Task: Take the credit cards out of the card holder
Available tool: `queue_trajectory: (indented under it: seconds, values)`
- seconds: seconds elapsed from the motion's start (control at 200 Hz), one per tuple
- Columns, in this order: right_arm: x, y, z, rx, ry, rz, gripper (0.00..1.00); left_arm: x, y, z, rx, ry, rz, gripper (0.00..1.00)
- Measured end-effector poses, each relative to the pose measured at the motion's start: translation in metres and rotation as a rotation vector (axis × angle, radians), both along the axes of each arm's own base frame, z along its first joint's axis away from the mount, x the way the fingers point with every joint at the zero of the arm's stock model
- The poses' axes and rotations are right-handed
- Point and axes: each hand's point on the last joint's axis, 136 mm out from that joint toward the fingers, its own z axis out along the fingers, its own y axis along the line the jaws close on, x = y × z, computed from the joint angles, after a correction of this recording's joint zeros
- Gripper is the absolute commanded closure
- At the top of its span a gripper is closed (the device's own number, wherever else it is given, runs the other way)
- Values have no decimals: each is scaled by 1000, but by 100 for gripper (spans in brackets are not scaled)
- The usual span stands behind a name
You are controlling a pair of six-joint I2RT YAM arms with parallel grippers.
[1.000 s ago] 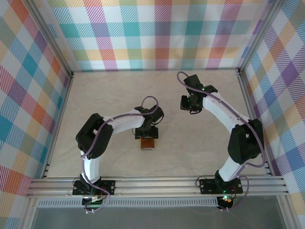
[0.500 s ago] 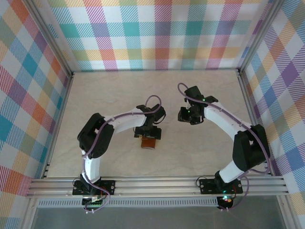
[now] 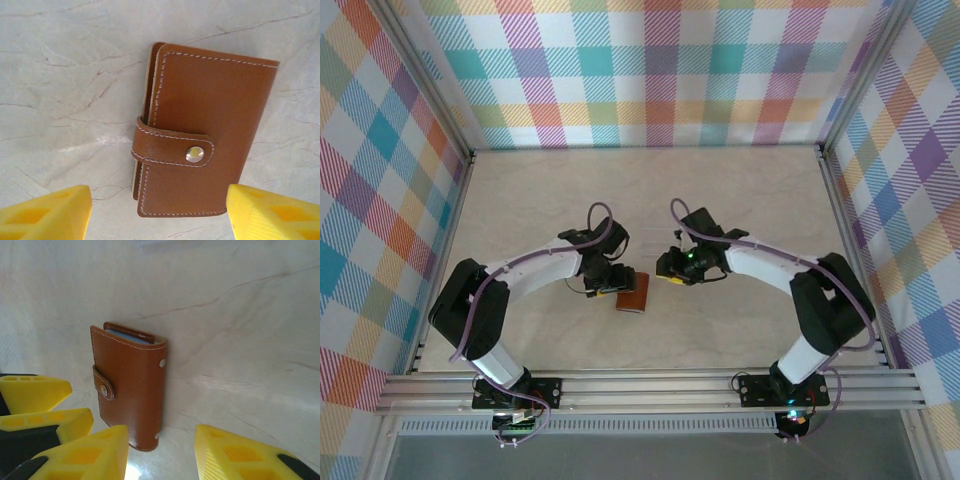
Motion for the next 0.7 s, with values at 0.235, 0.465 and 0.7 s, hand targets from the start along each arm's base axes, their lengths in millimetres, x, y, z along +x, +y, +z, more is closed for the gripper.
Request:
queue_trajectory:
  seconds: [0.235, 0.465, 0.7]
  values:
    - [-4, 22, -28, 22, 64, 10, 58, -3, -3, -4, -64, 22, 4, 44]
    - [-3, 31, -42, 48, 98, 10, 58, -1, -8, -2, -90, 17, 0, 51]
    - [1, 42, -42, 108, 114, 5, 59, -3, -10, -2, -102, 24, -11, 55]
